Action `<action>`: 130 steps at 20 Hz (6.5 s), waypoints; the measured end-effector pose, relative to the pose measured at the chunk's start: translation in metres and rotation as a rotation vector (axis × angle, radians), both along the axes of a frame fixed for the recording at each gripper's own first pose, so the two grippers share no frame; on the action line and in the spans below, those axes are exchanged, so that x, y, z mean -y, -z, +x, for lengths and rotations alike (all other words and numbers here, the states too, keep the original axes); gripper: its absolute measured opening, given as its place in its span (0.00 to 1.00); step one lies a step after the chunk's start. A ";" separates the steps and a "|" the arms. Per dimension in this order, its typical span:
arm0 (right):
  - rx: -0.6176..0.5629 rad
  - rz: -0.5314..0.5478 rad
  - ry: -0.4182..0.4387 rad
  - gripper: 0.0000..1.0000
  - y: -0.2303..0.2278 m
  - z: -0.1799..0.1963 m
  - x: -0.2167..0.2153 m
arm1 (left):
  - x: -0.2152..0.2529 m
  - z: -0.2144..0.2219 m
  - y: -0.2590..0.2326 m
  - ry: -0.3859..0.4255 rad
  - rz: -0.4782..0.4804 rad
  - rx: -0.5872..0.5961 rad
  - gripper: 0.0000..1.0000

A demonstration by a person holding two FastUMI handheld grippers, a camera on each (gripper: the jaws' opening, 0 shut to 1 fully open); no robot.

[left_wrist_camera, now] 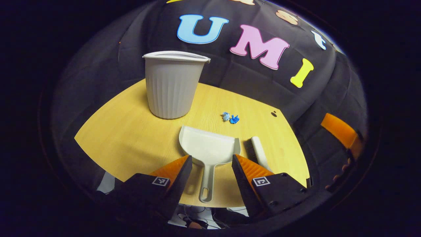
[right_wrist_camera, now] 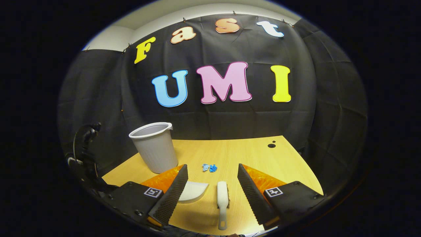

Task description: Pick up the small broom and dustpan from the desktop, sweep the trash into the dustpan with the broom, and then empty the trash into the garbage bin.

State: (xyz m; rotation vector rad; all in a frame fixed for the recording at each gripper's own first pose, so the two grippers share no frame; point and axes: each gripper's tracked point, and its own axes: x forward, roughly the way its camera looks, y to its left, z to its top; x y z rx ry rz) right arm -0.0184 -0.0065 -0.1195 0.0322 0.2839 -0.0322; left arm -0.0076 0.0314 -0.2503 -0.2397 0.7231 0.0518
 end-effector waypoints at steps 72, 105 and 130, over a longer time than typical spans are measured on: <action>-1.104 -0.336 -0.244 0.26 0.263 0.247 0.101 | -0.034 0.092 0.098 0.450 0.316 -0.692 0.30; -1.138 -0.288 -0.747 0.27 0.255 0.206 0.068 | -0.043 0.079 0.079 0.439 0.202 -0.353 0.30; -1.036 0.244 -0.576 0.26 0.229 0.292 0.368 | -0.178 0.306 -0.014 0.026 0.634 -0.503 0.30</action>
